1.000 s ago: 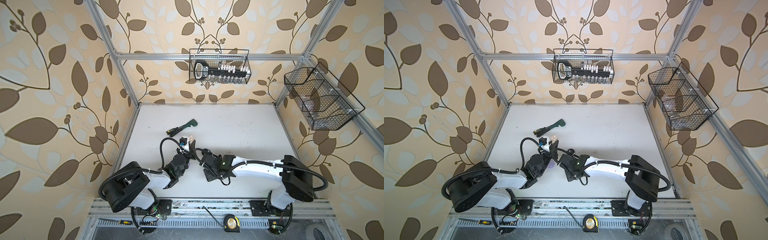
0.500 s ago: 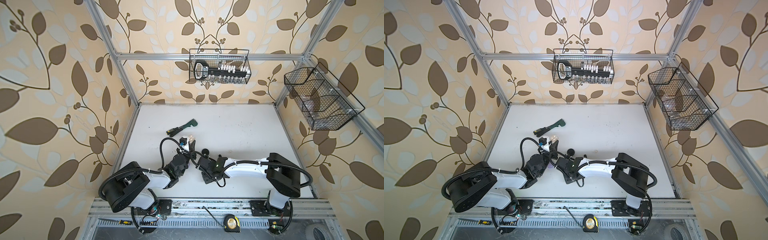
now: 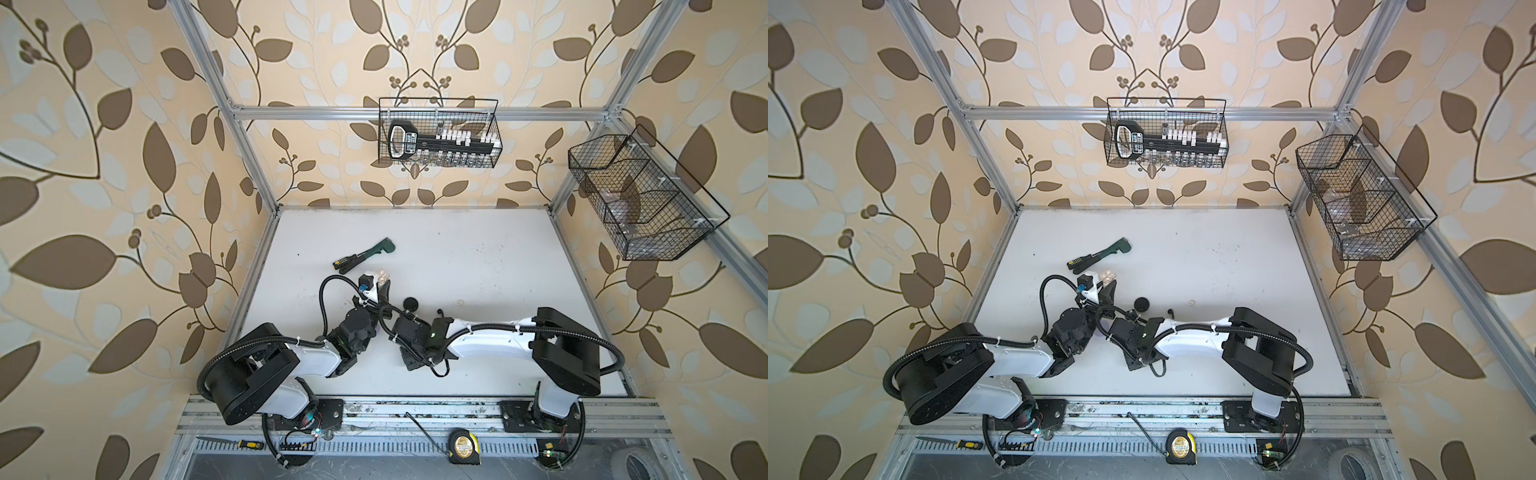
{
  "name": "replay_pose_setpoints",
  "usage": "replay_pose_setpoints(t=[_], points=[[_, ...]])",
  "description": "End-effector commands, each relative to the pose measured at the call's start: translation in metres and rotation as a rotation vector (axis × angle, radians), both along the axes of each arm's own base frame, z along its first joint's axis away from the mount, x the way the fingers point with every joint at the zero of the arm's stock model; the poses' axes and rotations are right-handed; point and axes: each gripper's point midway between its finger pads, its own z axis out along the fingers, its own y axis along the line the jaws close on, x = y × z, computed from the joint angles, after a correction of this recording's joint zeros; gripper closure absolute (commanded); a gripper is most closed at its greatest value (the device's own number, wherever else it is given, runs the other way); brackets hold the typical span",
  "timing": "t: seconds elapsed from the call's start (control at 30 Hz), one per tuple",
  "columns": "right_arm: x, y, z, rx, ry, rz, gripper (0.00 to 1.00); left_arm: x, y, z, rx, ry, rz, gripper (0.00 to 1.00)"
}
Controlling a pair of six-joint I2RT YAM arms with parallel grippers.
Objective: Insert the wireless bluetooth earbuds into the charging case
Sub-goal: 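Lower the right gripper onto the second cream earbud and close it, then lift the cream earbud with the right gripper toward the held case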
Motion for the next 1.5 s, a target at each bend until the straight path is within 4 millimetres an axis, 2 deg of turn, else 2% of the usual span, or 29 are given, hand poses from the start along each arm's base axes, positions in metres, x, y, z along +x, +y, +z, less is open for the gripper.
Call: replay_pose_setpoints(t=[0.0,0.37,0.77,1.1,1.47], points=[[-0.009,-0.008,-0.016,-0.040,0.035,-0.011,0.66,0.000,0.006,0.022,-0.073,-0.057,0.019,1.00],[-0.010,-0.019,-0.025,-0.103,0.023,-0.019,0.75,0.000,0.006,0.021,-0.074,-0.056,0.021,1.00],[-0.016,-0.022,-0.028,-0.057,0.039,-0.066,0.86,0.000,0.004,0.022,-0.068,-0.059,0.012,1.00],[-0.009,-0.022,-0.015,0.086,0.016,-0.185,0.91,-0.001,0.001,0.023,-0.062,-0.064,-0.009,1.00],[0.014,-0.028,0.019,0.240,-0.053,-0.298,0.93,-0.006,-0.019,0.029,-0.067,-0.088,-0.119,1.00]])
